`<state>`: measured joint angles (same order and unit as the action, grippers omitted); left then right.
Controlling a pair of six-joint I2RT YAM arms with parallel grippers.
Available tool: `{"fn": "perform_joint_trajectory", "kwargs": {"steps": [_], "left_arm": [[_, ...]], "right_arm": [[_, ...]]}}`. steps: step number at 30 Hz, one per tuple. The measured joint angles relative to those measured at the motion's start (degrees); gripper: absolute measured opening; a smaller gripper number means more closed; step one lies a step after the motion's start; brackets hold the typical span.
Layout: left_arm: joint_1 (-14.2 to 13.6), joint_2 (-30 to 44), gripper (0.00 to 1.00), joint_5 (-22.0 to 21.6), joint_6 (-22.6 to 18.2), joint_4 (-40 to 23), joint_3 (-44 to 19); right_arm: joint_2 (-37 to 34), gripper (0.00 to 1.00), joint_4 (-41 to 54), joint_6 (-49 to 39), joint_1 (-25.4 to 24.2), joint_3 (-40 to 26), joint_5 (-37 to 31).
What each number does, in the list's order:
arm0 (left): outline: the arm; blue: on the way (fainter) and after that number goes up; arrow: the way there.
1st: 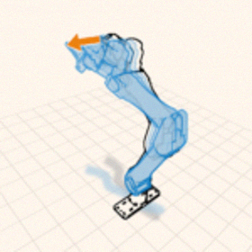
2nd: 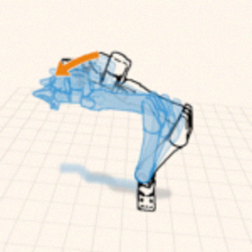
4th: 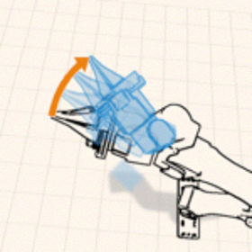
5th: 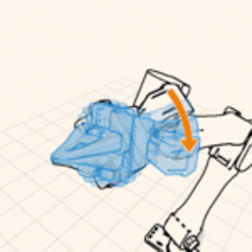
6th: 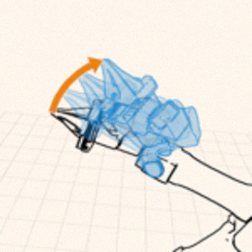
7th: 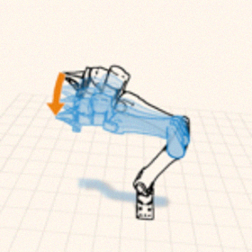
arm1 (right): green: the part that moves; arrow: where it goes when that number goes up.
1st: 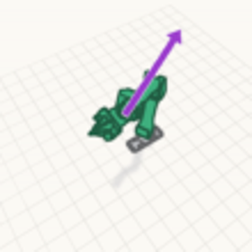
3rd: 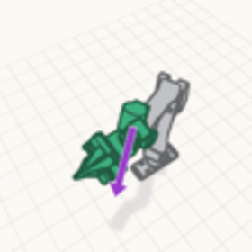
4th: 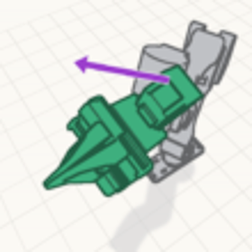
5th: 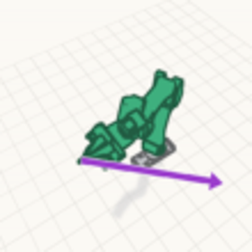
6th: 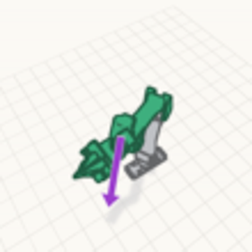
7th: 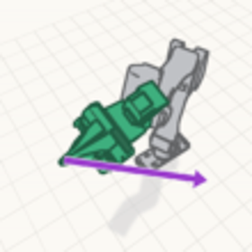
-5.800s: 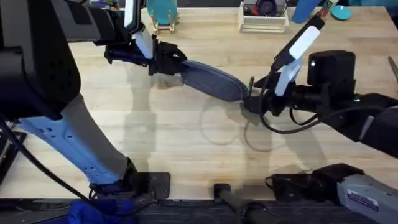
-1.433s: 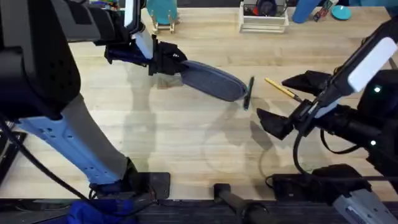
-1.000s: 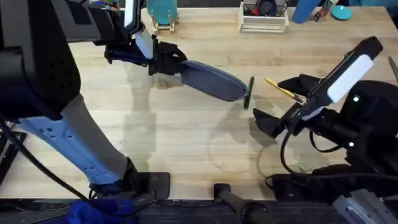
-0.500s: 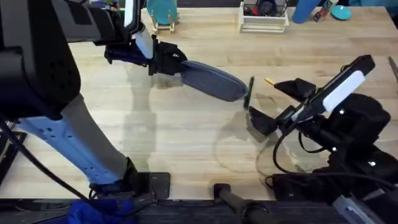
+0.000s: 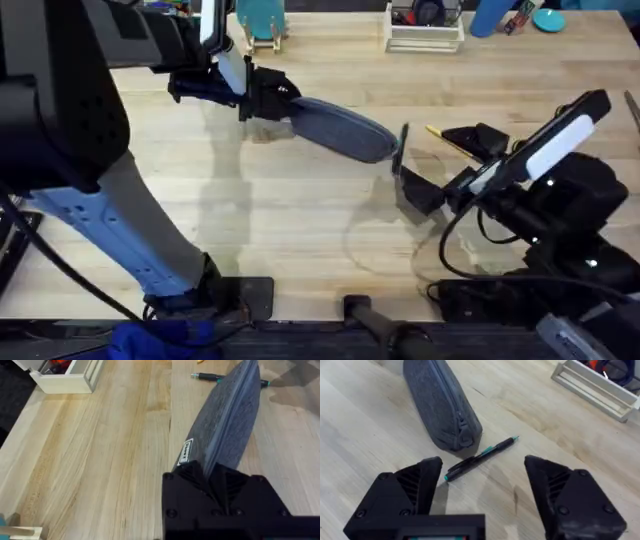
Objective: Unzip the bag, pick up the pens from the table one at a time and place them inside, then zip the bag closed.
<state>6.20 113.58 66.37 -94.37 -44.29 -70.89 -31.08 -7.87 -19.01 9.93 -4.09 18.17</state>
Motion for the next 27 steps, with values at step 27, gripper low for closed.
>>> {"fn": "perform_joint_trajectory", "kwargs": {"steps": [27], "left_arm": [[0.00,0.00,0.041,0.00,0.00,0.02,0.00]], "right_arm": [[-32.01,0.996,-31.06,0.60,-0.07,0.19,-0.39]]}}
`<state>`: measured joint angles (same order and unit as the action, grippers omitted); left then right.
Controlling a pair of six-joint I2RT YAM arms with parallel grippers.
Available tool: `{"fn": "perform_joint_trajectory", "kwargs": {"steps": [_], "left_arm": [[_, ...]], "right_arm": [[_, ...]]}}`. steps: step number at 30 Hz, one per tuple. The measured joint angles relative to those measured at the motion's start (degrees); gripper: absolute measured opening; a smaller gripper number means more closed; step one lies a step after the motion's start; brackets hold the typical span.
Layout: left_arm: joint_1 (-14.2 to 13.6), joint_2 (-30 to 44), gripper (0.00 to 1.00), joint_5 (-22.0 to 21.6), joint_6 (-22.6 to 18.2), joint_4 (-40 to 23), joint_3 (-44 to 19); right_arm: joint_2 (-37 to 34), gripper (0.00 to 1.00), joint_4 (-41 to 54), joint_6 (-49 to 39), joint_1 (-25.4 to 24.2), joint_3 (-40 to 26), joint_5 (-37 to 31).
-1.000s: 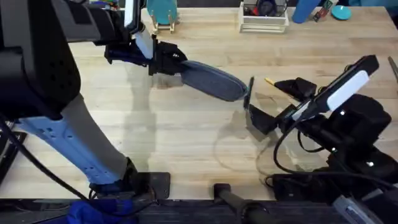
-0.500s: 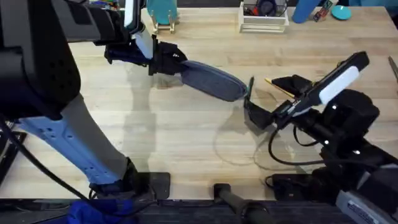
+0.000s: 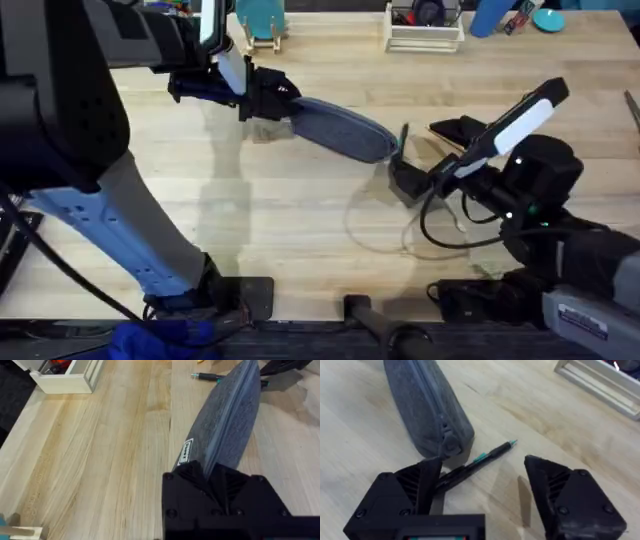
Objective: Unzip the bag, pick up the pens from the table one at a time and place them inside, then zip the bag closed.
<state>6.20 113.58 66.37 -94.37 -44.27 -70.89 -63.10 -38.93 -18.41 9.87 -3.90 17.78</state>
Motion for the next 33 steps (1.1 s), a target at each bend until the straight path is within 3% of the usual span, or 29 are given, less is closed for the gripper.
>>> {"fn": "perform_joint_trajectory", "kwargs": {"steps": [7,13,33], "left_arm": [[0.00,0.00,0.041,0.00,0.00,0.11,0.00],[0.00,0.00,0.041,0.00,0.00,0.11,0.00],[0.00,0.00,0.041,0.00,0.00,0.13,0.00]], "right_arm": [[-6.46,0.996,-8.55,-0.03,0.18,0.02,0.09],[-9.41,0.996,-10.38,-0.44,1.66,0.00,0.09],[-10.27,0.996,-13.36,-3.56,4.00,-0.02,0.48]]}}
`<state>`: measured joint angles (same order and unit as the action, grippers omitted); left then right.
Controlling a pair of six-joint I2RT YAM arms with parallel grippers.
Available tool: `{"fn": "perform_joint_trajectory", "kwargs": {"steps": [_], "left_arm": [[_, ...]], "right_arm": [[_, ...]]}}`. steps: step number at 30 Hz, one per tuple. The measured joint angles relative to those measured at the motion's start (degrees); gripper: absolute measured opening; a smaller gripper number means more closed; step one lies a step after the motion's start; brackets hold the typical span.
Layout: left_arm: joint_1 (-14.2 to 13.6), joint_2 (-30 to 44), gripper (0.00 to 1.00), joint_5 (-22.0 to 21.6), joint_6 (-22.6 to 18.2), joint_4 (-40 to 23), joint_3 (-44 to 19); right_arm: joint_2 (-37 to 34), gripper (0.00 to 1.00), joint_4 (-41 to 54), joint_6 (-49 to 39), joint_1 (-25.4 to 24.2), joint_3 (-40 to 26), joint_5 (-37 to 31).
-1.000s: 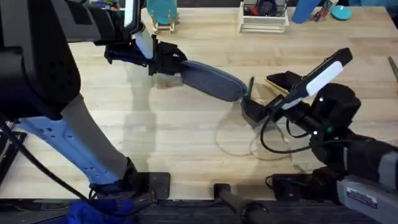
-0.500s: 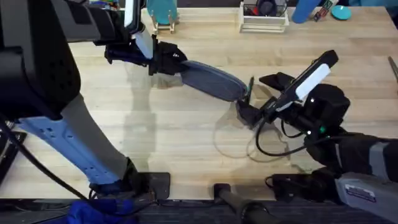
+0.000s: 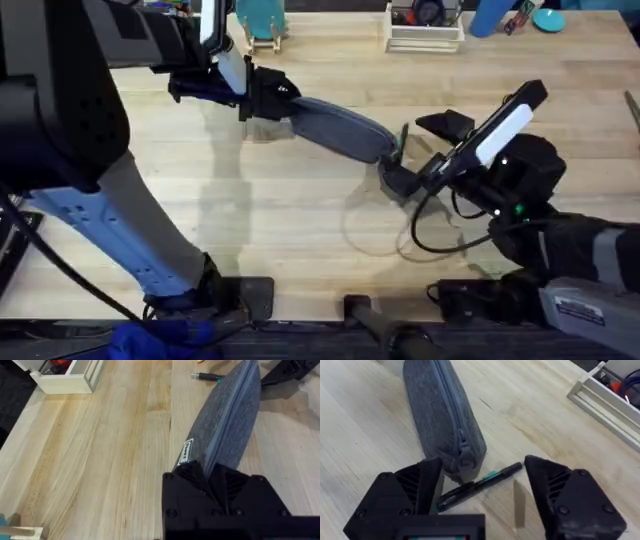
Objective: Unzip the bag, pick up the pens from the table one at a time and place them inside, then zip the bag closed.
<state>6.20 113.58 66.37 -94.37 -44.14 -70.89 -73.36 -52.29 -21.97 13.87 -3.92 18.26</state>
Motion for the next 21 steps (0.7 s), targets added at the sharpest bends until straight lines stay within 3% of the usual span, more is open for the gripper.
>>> {"fn": "perform_joint_trajectory", "kwargs": {"steps": [7,21], "left_arm": [[0.00,0.00,0.041,0.00,0.00,0.00,0.00],[0.00,0.00,0.041,0.00,0.00,0.04,0.00]], "right_arm": [[0.00,0.984,-1.09,-0.40,0.00,0.00,0.11],[0.00,0.419,-1.66,-0.55,0.26,0.00,1.29]]}}
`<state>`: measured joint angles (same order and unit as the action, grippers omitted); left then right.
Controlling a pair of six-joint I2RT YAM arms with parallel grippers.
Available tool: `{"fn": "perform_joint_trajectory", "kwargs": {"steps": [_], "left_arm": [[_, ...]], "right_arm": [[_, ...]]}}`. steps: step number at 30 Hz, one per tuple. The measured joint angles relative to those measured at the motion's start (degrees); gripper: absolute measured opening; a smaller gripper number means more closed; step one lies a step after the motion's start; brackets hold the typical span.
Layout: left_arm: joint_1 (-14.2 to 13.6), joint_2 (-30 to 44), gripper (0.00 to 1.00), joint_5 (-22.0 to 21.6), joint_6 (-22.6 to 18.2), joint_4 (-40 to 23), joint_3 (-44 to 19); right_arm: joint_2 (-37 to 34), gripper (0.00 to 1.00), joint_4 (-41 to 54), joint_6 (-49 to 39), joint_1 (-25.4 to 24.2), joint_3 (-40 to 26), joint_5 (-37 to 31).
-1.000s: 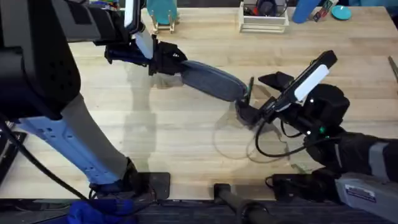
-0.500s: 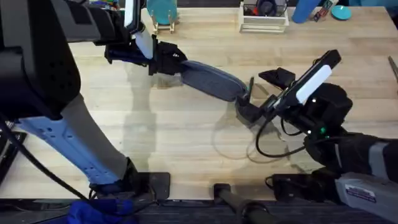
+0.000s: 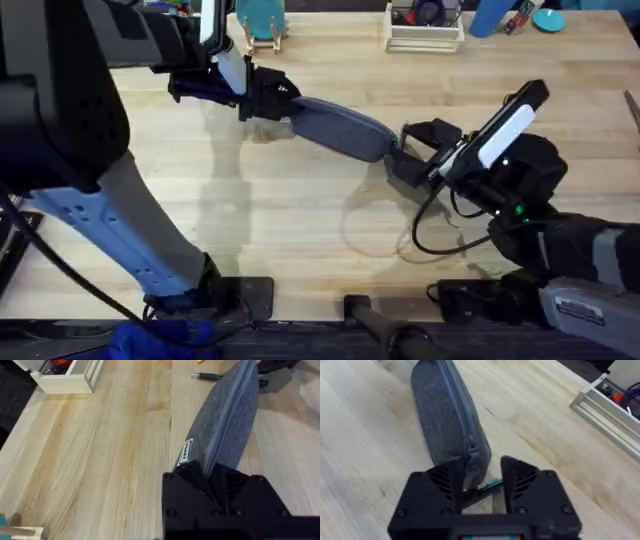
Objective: Unzip the bag, pick up the pens from the table one at a time and place them inside, then zip the bag closed.
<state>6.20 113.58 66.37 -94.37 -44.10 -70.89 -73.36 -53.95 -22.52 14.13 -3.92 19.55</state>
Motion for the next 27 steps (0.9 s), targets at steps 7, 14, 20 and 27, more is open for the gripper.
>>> {"fn": "perform_joint_trajectory", "kwargs": {"steps": [7,14,20,27], "left_arm": [[0.00,0.00,0.041,0.00,0.00,0.04,0.00],[0.02,0.00,0.041,0.00,0.00,0.04,0.00],[0.02,0.00,0.041,0.00,0.00,0.04,0.00],[0.02,0.00,0.041,0.00,0.00,0.04,0.00]], "right_arm": [[0.00,0.144,0.04,-0.01,0.02,0.00,0.43],[0.00,0.033,-0.05,-0.05,-0.04,0.00,0.39],[0.00,0.033,-0.05,-0.04,-0.04,0.00,0.41],[0.01,0.033,-1.61,-0.27,-0.04,0.00,0.53]]}}
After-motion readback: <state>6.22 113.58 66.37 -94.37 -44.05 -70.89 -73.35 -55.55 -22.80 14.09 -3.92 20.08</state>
